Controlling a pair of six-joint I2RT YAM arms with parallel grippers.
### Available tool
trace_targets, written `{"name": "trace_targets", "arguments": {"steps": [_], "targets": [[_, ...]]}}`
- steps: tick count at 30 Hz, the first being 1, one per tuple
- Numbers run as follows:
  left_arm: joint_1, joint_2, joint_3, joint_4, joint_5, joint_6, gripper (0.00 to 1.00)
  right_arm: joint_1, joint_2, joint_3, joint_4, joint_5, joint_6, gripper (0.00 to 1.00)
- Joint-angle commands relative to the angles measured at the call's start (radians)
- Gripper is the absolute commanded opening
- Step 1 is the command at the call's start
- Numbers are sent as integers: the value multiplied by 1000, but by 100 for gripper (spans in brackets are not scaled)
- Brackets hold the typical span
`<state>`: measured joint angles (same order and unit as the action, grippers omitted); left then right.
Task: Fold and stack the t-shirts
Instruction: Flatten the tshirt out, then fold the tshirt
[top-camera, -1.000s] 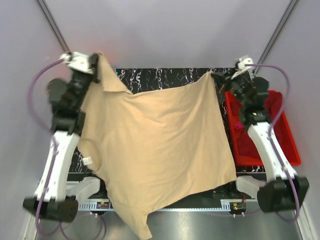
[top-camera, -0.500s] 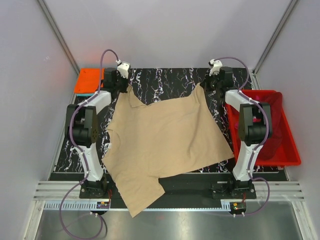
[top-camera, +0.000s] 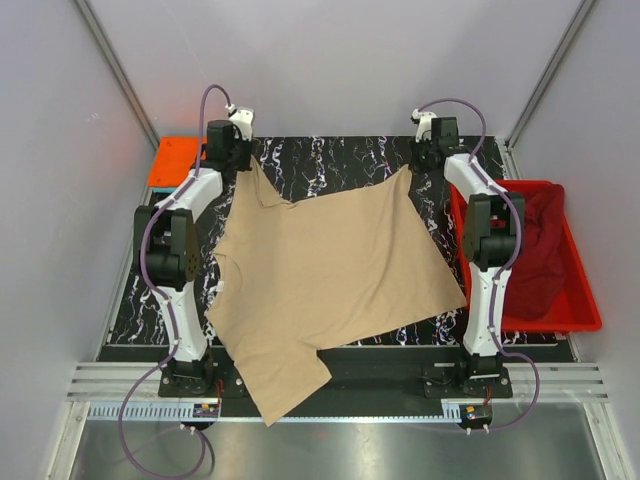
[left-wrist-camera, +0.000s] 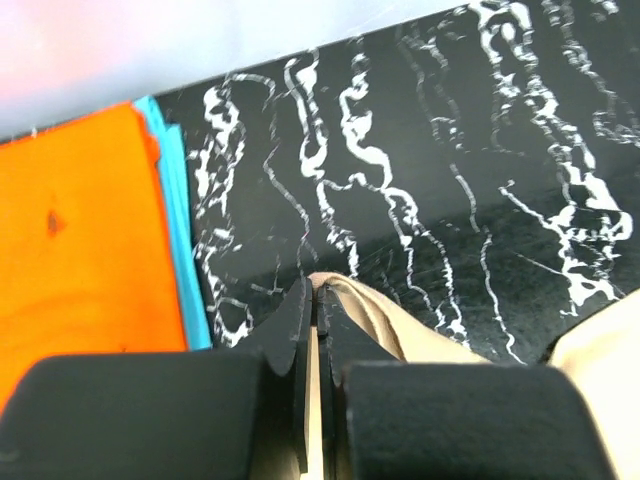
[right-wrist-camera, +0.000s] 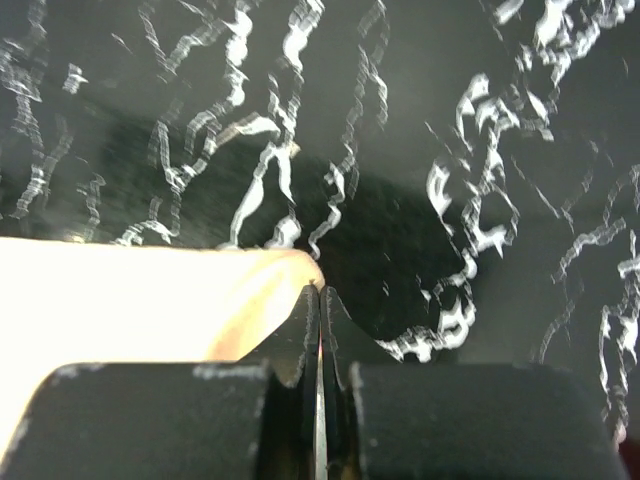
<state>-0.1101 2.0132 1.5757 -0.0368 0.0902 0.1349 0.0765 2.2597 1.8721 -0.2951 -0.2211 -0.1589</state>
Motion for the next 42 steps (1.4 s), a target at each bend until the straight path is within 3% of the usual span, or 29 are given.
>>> {"name": "trace_targets", "arguments": {"steps": [1, 9, 14, 27, 42], "targets": [[1, -82, 26, 9, -116, -35, 0, -15, 3, 55, -73, 94, -13, 0], [1, -67, 148, -143, -230, -18, 0, -15, 63, 150, -156, 107, 22, 0], [1, -99, 187, -261, -282, -86, 0, -17, 51, 167, -187, 77, 68, 0], [13, -108, 302, -342, -437, -43, 0, -15, 106, 337, -253, 65, 133, 2], [-2, -180, 253, -409, -351, -116, 0, -15, 90, 305, -257, 52, 153, 3]]}}
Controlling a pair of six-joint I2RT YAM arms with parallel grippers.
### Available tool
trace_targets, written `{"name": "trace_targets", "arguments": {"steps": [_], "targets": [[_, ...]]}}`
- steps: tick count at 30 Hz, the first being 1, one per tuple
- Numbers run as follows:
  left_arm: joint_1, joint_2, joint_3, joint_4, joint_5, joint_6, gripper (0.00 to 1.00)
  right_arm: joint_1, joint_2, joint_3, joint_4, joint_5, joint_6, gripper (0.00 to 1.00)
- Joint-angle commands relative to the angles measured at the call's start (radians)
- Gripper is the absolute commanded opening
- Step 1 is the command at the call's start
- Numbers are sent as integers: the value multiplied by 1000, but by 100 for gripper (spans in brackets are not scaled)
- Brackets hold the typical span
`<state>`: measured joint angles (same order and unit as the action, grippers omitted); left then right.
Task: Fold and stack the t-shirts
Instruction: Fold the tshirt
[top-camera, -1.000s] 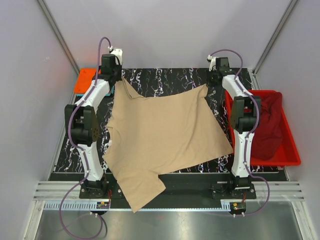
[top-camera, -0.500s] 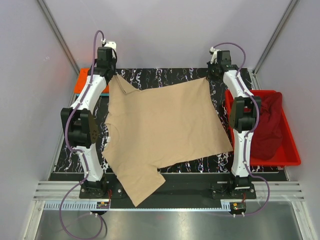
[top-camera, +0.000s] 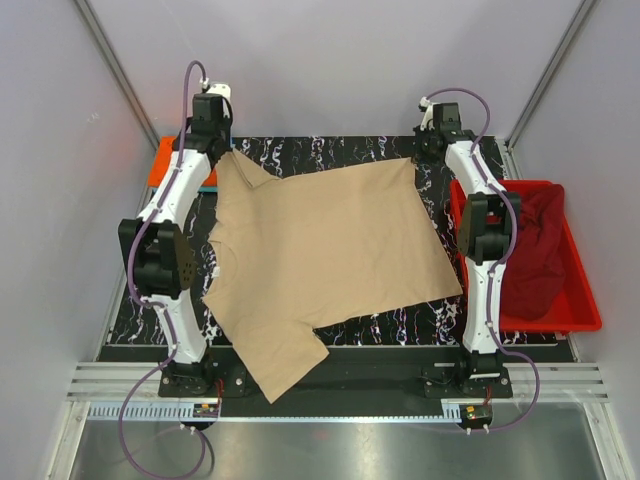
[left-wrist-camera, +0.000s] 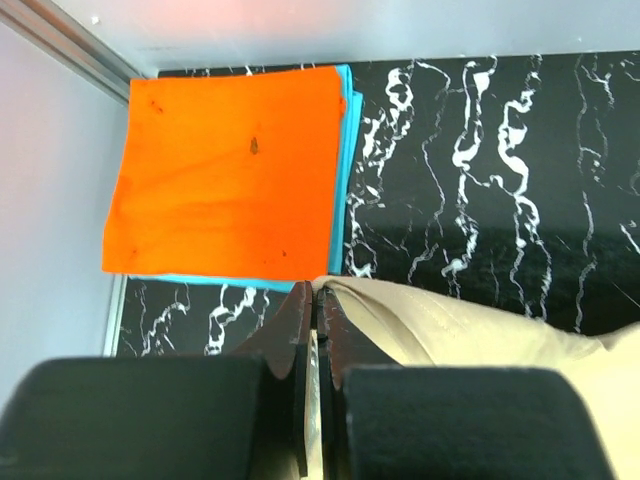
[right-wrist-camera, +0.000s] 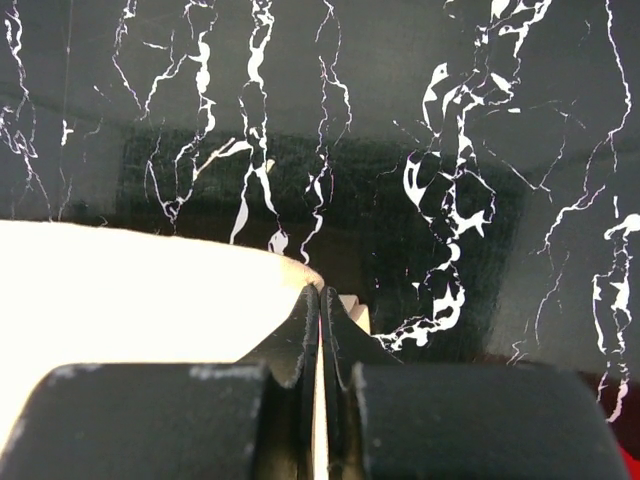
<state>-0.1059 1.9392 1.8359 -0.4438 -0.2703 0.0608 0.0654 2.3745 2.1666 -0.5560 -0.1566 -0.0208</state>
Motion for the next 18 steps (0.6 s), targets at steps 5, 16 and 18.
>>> {"name": "trace_targets", "arguments": {"steps": [5, 16, 18], "targets": [[-15, -201, -105, -61, 6, -137, 0, -6, -76, -51, -24, 11, 55, 2], [-35, -456, -453, -111, 57, -289, 0, -9, -107, -96, -128, 28, 99, 2], [-35, -503, -492, -119, 69, -306, 0, -10, -132, -112, -127, 37, 93, 3]]}}
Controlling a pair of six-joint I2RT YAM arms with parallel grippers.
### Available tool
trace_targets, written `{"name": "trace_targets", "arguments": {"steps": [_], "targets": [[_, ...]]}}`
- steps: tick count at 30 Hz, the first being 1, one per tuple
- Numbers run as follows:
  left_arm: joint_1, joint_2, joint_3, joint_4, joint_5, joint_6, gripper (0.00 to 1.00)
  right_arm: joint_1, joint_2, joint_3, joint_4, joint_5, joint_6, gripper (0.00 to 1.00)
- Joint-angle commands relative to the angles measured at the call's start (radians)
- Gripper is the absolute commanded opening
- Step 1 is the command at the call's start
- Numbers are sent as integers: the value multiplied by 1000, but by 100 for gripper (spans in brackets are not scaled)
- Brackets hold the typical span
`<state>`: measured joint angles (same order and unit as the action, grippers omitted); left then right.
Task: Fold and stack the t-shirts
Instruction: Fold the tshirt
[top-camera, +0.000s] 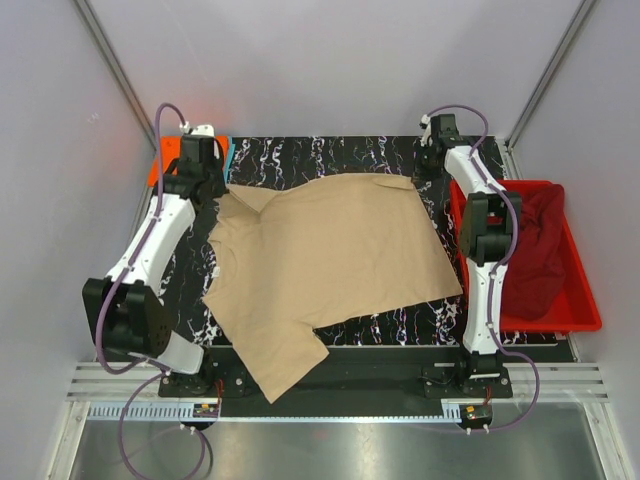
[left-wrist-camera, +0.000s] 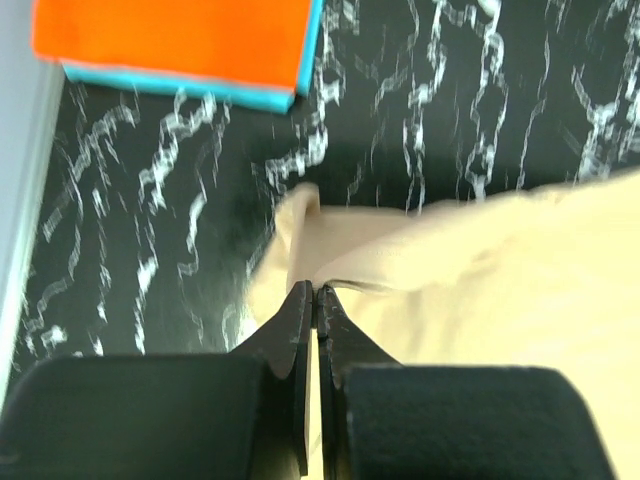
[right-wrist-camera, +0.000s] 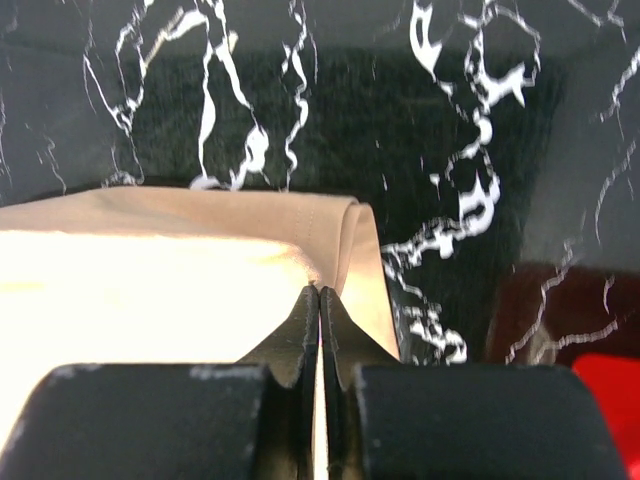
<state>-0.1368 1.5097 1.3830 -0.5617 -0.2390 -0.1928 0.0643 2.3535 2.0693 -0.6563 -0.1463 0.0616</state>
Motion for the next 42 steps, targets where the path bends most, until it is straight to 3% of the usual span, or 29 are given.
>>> {"name": "trace_targets", "arguments": {"steps": [1, 5, 25, 42], "targets": [[-4, -101, -68, -7, 47, -62, 0, -9, -125, -29, -26, 33, 6, 4], [-4, -172, -128, -50, 52, -91, 0, -12, -154, -54, -28, 44, -11, 6], [-4, -477, -346, -218, 133, -244, 0, -14, -270, -222, 0, 37, 7, 0], [-4, -506, -437, -245, 141, -312, 0, -14, -333, -371, 8, 56, 6, 2]]}}
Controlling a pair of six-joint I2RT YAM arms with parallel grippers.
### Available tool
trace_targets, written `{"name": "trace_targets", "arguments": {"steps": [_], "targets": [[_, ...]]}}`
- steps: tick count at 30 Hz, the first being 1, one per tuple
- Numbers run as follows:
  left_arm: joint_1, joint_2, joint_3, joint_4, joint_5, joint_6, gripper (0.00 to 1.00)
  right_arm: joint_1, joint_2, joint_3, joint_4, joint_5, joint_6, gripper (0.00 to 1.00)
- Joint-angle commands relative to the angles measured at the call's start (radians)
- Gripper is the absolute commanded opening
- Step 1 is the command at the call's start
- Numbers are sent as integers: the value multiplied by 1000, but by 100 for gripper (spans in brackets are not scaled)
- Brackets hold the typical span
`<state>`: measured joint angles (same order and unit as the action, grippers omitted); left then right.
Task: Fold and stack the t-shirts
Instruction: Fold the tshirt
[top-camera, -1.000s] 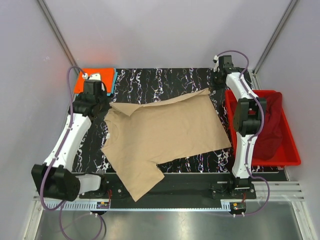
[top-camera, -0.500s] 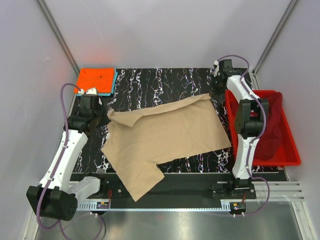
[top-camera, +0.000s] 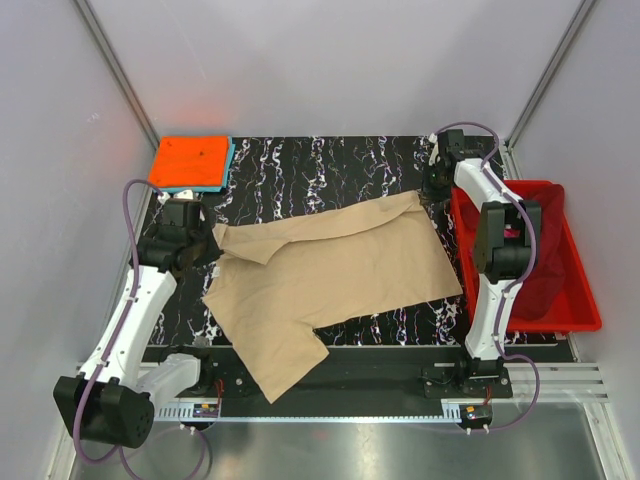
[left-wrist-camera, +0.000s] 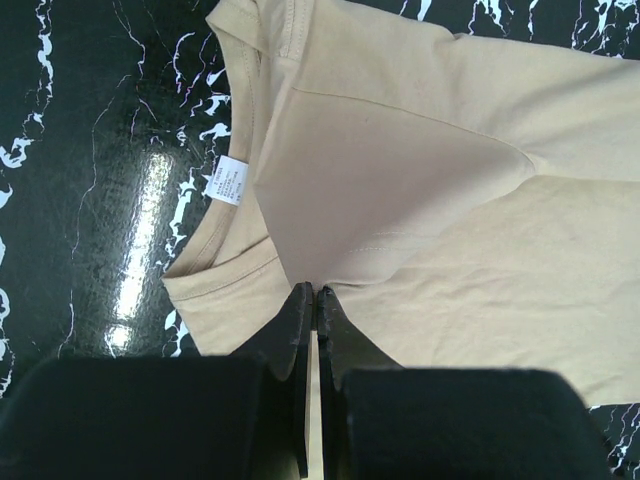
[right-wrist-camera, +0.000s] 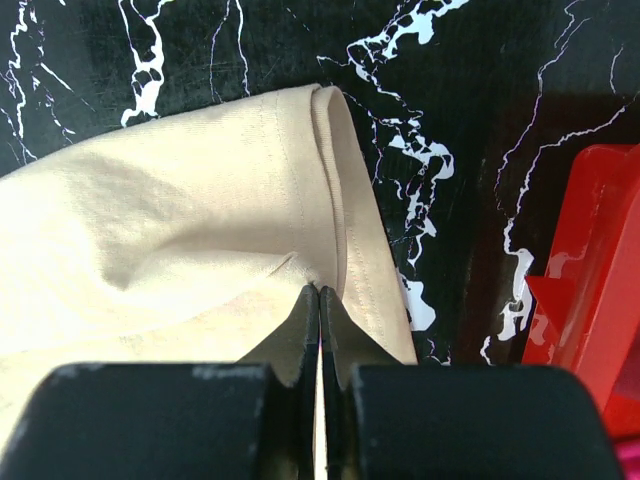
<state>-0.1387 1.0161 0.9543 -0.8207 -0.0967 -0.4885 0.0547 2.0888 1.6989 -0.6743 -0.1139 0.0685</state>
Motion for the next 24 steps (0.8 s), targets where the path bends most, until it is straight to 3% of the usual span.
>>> {"name": "trace_targets", "arguments": {"steps": [1, 6, 11, 12, 13, 14, 15, 17, 20, 24], "targets": [[-2, -11, -9, 14, -5, -16, 0, -4, -64, 2, 18, 23, 1, 2], [-2, -16, -20, 2, -18, -22, 0, -4, -64, -22, -10, 37, 4, 4], [-2, -30, -25, -21, -9, -30, 0, -6, -78, -45, -46, 101, 25, 12], [-2, -39, -22, -38, -12, -38, 28, -6, -79, -39, -65, 109, 34, 21], [-2, -48, -16, -75, -27, -67, 44, -4, -84, -30, -85, 138, 56, 25], [-2, -60, 0, -90, -46, -74, 56, -4, -91, -22, -120, 169, 68, 30], [-2, -89, 12, -103, -78, -79, 66, -6, -119, -30, -119, 175, 80, 42], [-1, -115, 52, -117, -116, -79, 81, -6, -150, -54, -82, 152, 93, 50], [-1, -110, 72, -65, -161, -49, 84, -4, -158, -38, -3, 90, 90, 57], [30, 36, 73, 69, -98, -1, 81, -6, -43, 37, 15, 11, 94, 59]]}}
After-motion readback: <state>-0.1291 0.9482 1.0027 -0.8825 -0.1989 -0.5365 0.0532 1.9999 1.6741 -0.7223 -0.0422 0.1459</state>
